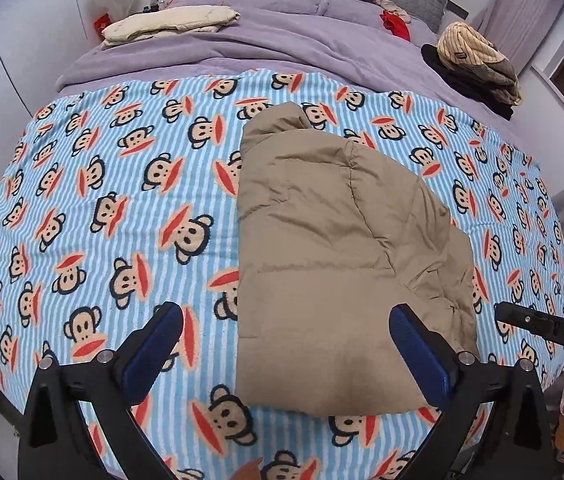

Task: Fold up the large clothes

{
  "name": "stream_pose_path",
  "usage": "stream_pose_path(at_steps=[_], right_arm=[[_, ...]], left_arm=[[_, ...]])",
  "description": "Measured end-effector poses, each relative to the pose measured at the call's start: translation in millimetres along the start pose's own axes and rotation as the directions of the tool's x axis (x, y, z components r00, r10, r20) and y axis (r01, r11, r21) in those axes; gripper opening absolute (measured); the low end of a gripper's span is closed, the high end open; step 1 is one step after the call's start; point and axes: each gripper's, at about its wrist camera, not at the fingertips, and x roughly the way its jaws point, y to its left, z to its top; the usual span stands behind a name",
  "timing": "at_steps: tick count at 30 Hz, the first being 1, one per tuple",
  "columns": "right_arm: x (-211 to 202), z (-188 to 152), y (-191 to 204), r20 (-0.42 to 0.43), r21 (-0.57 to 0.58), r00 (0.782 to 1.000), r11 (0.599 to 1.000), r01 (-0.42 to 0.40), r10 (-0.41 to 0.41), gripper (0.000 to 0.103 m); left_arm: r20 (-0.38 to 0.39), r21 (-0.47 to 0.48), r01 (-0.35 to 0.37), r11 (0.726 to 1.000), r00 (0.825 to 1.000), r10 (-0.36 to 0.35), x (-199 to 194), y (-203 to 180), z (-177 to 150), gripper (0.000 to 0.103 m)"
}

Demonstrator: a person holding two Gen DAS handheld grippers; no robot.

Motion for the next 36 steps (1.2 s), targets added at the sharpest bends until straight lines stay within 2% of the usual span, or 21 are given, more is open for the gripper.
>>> stream_pose_path(at_steps=[2, 3, 4, 6, 9, 11, 12, 15, 18, 20, 25, 29, 36], right_arm=[[-5.5, -2.6, 7.1, 0.010, -0.013, 1.000, 1.000, 0.012, -0.012, 0.022], [-9.9, -4.7, 9.9, 0.018, -0.021, 1.000, 1.000, 0.018, -0.018, 0.033], [-13.1, -5.9, 13.2, 0.027, -0.028, 0.999, 0.999, 0.031, -0.031, 0.053], [-21.4, -8.8, 18.9, 0.052, -0.040, 0.997, 0.998, 0.053, -0.051, 0.068], [-32.9, -11.8, 26.4, 0.082, -0.055, 0.994, 0.995, 0.081, -0.076, 0.068], [-38.1, -13.4, 31.5, 0.100, -0.062, 0.991, 0.993, 0.099, -0.093, 0.076], [-41.7, -15.3, 34.8, 0.114, -0.069, 0.988, 0.991, 0.111, -0.103, 0.084], [-52.1, -20.2, 43.7, 0.173, -0.087, 0.977, 0.986, 0.144, -0.127, 0.087], [-63.5, -24.9, 50.2, 0.247, -0.090, 0.958, 0.981, 0.171, -0.144, 0.103], [-70.7, -27.0, 54.1, 0.286, -0.087, 0.944, 0.977, 0.195, -0.163, 0.103], [-79.9, -29.0, 56.9, 0.296, -0.072, 0.925, 0.960, 0.269, -0.237, 0.103], [-84.2, -33.1, 55.5, 0.295, -0.065, 0.925, 0.961, 0.270, -0.240, 0.103], [-84.6, -34.5, 55.8, 0.296, -0.060, 0.924, 0.960, 0.273, -0.244, 0.103]], left_arm=[[0.028, 0.003, -0.037, 0.999, 0.999, 0.037, -8.6, -0.7, -2.4, 0.103], [0.040, 0.007, -0.058, 0.998, 0.998, 0.058, -12.6, -1.5, -3.7, 0.103], [0.049, 0.010, -0.076, 0.997, 0.996, 0.075, -15.9, -2.0, -4.4, 0.103], [0.060, 0.010, -0.095, 0.995, 0.994, 0.094, -21.5, -2.8, -6.1, 0.103], [0.061, 0.000, -0.087, 0.996, 0.994, 0.087, -27.9, -1.9, -7.4, 0.103], [0.062, -0.014, -0.081, 0.997, 0.995, 0.081, -32.3, -1.3, -8.2, 0.103], [0.062, -0.019, -0.083, 0.996, 0.995, 0.084, -34.3, -1.4, -8.4, 0.103], [0.070, -0.012, -0.092, 0.996, 0.993, 0.093, -40.6, -4.8, -9.0, 0.103], [0.077, 0.001, -0.098, 0.995, 0.992, 0.098, -46.2, -8.9, -9.6, 0.103], [0.075, 0.002, -0.087, 0.996, 0.993, 0.086, -49.9, -10.6, -10.1, 0.103], [0.090, -0.002, -0.108, 0.994, 0.990, 0.108, -60.8, -13.7, -11.6, 0.103], [0.088, -0.014, -0.098, 0.995, 0.991, 0.099, -65.9, -12.7, -13.5, 0.103], [0.097, 0.009, -0.126, 0.992, 0.988, 0.124, -70.8, -17.3, -15.9, 0.103]])
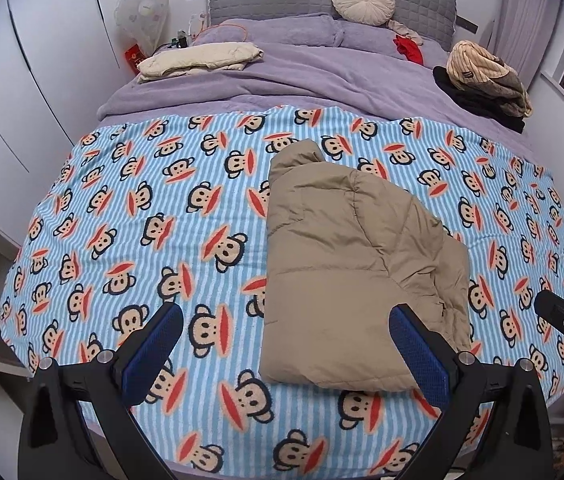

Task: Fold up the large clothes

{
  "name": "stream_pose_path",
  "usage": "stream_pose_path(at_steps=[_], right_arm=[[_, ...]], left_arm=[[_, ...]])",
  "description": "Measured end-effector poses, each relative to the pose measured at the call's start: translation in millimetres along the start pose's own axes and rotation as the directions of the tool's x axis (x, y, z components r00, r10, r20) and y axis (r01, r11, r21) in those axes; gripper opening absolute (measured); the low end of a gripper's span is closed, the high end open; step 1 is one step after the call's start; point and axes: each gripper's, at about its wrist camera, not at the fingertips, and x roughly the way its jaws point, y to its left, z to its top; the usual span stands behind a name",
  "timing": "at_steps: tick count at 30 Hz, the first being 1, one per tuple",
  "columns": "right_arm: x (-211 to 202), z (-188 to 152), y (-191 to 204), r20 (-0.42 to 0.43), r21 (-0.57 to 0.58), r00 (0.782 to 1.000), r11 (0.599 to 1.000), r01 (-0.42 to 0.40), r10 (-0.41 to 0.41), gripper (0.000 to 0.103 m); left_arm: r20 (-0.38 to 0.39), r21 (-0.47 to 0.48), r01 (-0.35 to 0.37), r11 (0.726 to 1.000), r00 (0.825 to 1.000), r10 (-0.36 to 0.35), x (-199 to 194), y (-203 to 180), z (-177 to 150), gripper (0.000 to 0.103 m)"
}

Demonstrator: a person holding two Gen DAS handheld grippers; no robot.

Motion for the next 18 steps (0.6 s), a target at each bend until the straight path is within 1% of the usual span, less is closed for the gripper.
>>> stream_pose_path(at_steps=[3, 18], right_arm=[[0.8, 0.3, -0.4, -0.001, 0.002, 1.000, 1.000, 0.000, 0.000, 0.103], [3.1, 1.5, -1.5, -0.006, 0.008, 1.000, 1.000, 0.000, 0.000, 0.103]], left_arm=[[0.003, 0.009, -0.013, 1.000, 1.000, 0.013, -1.5, -1.3, -0.1, 0.103], [-0.008, -0.003, -0.009, 1.000, 1.000, 0.009, -0.1, -0.7, 0.9, 0.103]])
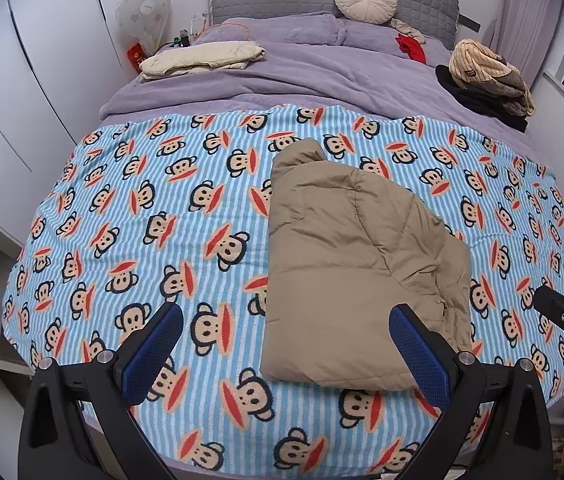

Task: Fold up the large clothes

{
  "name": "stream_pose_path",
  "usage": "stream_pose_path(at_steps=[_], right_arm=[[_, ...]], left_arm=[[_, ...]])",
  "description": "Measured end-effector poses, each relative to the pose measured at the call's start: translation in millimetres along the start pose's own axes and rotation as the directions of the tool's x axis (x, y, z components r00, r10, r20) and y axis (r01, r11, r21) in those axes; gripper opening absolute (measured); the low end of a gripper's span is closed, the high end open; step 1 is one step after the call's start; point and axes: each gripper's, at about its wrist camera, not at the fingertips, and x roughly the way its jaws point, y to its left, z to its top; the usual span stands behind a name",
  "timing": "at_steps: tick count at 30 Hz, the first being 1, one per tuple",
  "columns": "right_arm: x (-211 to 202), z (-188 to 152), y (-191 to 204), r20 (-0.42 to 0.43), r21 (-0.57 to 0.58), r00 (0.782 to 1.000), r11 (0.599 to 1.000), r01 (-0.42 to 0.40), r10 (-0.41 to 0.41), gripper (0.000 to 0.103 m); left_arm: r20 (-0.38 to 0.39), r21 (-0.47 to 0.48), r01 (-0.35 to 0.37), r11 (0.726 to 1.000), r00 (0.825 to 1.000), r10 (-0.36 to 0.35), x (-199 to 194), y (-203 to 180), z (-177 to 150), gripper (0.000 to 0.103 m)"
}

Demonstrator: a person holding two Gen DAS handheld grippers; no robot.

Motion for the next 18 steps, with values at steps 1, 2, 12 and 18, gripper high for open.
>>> stream_pose_path(at_steps=[1, 2, 12, 18], right_arm=[[0.6, 0.0, -0.1, -0.001, 0.001, 1.000, 1.000, 0.000, 0.000, 0.103], [0.2, 0.1, 0.0, -0.001, 0.000, 1.000, 1.000, 0.000, 0.000, 0.103], [0.5, 1.0, -0.3, -0.002, -0.002, 1.000, 1.000, -0.002, 0.002, 0.103], [0.2, 1.2, -0.5, 0.000, -0.001, 1.000, 1.000, -0.001, 0.001, 0.103]], left_arm=[[0.000, 0.000, 0.001, 1.000, 1.000, -0.001, 0.0, -0.1, 0.0, 0.103], [0.000, 0.000, 0.001, 1.000, 1.000, -0.001, 0.0, -0.2, 0.0, 0.103], [-0.003, -0.003, -0.002, 1.000, 1.000, 0.002, 1.1, 0.7, -0.1, 0.103], [-0.002, -0.001, 0.000, 1.000, 1.000, 0.000, 2.0, 0.8, 0.2, 0.103]])
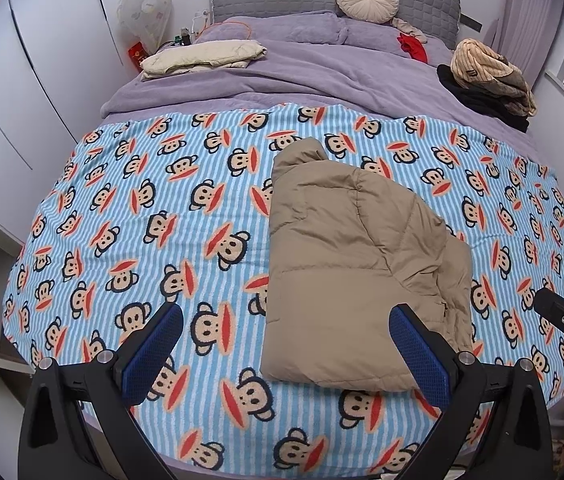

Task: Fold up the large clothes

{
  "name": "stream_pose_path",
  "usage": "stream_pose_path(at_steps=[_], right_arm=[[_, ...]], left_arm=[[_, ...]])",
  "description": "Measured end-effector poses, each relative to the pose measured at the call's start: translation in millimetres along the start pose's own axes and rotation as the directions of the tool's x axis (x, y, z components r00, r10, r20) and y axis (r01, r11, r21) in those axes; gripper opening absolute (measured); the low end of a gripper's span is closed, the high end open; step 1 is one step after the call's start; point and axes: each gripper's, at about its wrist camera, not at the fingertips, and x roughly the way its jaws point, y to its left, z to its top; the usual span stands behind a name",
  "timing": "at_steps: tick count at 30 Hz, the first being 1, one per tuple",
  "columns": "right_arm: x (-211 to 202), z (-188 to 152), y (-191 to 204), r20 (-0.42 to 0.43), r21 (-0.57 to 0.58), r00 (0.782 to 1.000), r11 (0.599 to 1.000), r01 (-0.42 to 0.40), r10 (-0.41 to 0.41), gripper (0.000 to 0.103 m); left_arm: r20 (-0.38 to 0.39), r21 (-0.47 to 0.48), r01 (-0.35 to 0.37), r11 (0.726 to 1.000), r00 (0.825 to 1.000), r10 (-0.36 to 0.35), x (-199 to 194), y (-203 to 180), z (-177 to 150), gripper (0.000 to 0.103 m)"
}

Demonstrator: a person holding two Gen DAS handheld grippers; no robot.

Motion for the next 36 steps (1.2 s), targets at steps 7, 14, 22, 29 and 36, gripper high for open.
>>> stream_pose_path(at_steps=[7, 14, 22, 29, 36], right_arm=[[0.6, -0.3, -1.0, 0.000, 0.004, 1.000, 1.000, 0.001, -0.001, 0.103], [1.1, -2.0, 0.3, -0.002, 0.004, 1.000, 1.000, 0.002, -0.002, 0.103], [0.9, -0.8, 0.6, -0.003, 0.004, 1.000, 1.000, 0.001, -0.001, 0.103], [1.0, -2.2, 1.1, -0.005, 0.006, 1.000, 1.000, 0.001, -0.001, 0.103], [0.7, -1.8, 0.4, -0.005, 0.005, 1.000, 1.000, 0.000, 0.000, 0.103]], left_arm=[[-0.003, -0.002, -0.001, 1.000, 1.000, 0.001, 1.2, -0.9, -0.1, 0.103], [-0.004, -0.001, -0.002, 1.000, 1.000, 0.002, 1.5, -0.9, 0.4, 0.103], [-0.005, -0.001, -0.002, 1.000, 1.000, 0.002, 1.7, -0.9, 0.7, 0.103], [-0.005, -0.001, -0.001, 1.000, 1.000, 0.001, 1.8, -1.6, -0.1, 0.103], [-0.005, -0.001, -0.001, 1.000, 1.000, 0.001, 1.6, -1.1, 0.3, 0.103]])
